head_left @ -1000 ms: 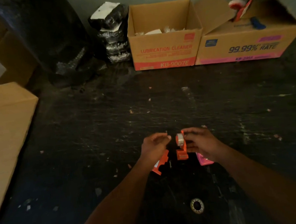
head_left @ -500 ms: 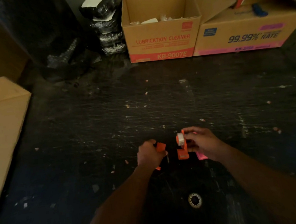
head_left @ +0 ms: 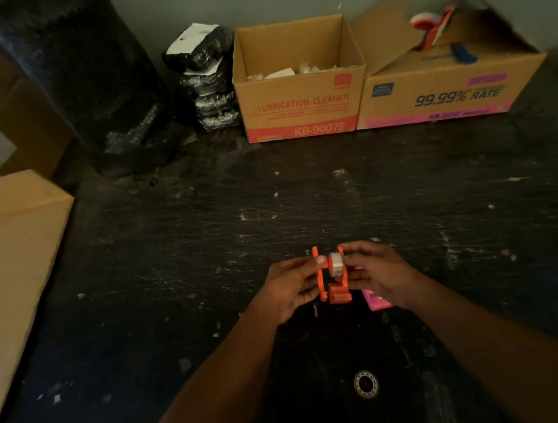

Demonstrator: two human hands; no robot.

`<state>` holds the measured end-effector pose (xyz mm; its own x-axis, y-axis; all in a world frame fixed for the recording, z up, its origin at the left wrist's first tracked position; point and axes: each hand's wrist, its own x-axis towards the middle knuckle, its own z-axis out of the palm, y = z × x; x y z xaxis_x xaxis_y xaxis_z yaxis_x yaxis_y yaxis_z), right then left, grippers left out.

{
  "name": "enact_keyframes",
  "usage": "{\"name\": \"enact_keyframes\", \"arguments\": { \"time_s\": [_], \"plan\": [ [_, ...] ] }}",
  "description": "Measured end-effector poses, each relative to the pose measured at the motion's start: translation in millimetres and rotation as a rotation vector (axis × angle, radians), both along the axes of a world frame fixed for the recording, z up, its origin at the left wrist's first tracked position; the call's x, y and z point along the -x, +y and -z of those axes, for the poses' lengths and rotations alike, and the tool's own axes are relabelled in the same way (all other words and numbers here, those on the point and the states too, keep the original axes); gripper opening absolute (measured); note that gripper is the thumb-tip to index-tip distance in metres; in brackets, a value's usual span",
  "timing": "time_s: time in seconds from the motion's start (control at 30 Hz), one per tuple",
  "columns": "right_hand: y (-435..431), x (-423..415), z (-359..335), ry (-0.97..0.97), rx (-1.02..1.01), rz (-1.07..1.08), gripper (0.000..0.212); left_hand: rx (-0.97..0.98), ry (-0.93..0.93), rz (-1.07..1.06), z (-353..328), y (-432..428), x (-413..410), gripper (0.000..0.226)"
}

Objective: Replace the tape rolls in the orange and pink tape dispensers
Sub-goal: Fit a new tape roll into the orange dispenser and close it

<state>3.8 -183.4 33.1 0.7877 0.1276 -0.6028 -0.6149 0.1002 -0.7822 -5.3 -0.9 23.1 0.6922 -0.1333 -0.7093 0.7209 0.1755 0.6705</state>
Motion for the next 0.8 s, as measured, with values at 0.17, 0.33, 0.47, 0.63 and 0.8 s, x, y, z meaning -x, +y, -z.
{"name": "enact_keyframes", "arguments": {
  "time_s": [0.17, 0.33, 0.47, 0.63, 0.8],
  "plan": [
    [-2, 2, -2, -0.003, -0.012, 0.018, 0.028, 0.009, -0.005, -0.004, -1, -2, 1, 0.038],
    [-1, 0, 2, -0.007, -0.022, 0.002, 0.027, 0.002, 0.005, 0.047, 0, 3, 0, 0.038],
    [3, -2, 12, -0.015, -0.039, 0.002, 0.024, -0.044, -0.017, 0.010, 5, 0, -2, 0.043],
    [3, -9, 22, -0.019, -0.006, 0.034, 0.022, -0.012, -0.021, -0.104, 11, -4, -3, 0.029],
    [6, -11, 33, -0.013, -0.006, 0.006, 0.020, -0.048, -0.056, -0.087, 13, 0, -5, 0.027]
  ]
}}
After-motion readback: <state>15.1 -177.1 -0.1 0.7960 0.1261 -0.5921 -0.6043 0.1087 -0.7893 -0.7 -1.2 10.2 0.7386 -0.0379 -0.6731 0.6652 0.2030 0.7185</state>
